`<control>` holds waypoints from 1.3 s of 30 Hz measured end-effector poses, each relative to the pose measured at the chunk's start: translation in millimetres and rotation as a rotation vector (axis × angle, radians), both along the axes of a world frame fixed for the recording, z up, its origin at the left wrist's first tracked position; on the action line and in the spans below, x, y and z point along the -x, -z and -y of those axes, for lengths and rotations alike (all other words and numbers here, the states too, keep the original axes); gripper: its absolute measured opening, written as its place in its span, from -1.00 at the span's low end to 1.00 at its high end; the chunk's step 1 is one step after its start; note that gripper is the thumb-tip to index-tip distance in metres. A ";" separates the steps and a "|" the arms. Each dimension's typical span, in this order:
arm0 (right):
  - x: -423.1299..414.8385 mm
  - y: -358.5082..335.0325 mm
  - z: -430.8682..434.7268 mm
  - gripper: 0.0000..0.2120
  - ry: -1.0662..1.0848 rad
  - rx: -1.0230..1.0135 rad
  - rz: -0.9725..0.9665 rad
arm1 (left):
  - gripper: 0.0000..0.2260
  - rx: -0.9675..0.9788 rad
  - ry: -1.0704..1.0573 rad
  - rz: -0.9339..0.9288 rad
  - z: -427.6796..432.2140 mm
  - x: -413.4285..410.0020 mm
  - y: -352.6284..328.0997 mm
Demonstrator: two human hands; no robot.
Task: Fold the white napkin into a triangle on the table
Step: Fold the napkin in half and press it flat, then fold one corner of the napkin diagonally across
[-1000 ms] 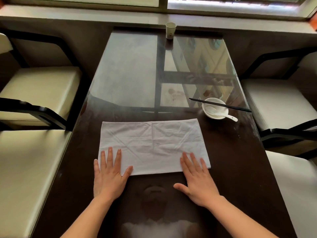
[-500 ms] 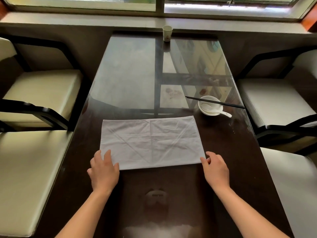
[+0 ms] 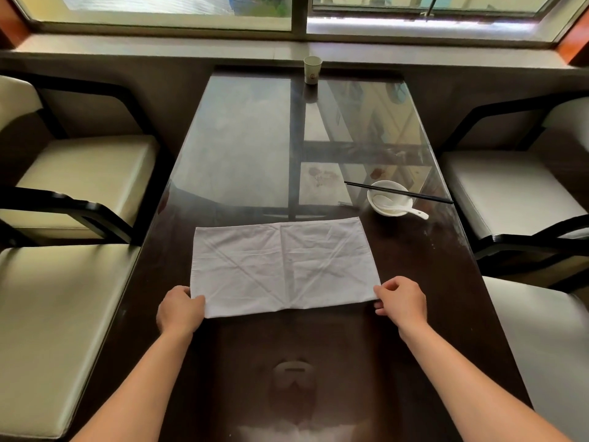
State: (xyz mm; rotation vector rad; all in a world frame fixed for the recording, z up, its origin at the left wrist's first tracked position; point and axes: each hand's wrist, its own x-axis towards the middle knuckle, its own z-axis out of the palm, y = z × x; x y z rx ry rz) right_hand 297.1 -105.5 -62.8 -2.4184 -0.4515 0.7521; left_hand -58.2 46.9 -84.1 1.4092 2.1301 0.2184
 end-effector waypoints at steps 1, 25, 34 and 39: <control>0.1 -0.4 1.7 -0.91 0.008 -0.018 -0.009 | -0.82 -0.016 -0.011 0.032 -0.1 0.5 -0.7; 67.6 -8.0 122.0 -0.82 -0.245 -0.100 -0.219 | -0.71 -0.206 -0.200 0.215 -2.5 28.6 2.0; 83.3 2.9 140.7 -0.89 -0.229 -0.109 -0.356 | -0.67 -0.343 0.278 -0.037 87.4 11.2 -9.4; 73.3 2.0 142.1 -0.72 -0.202 -0.176 -0.451 | -0.60 -0.342 0.687 0.139 154.4 -22.9 -8.5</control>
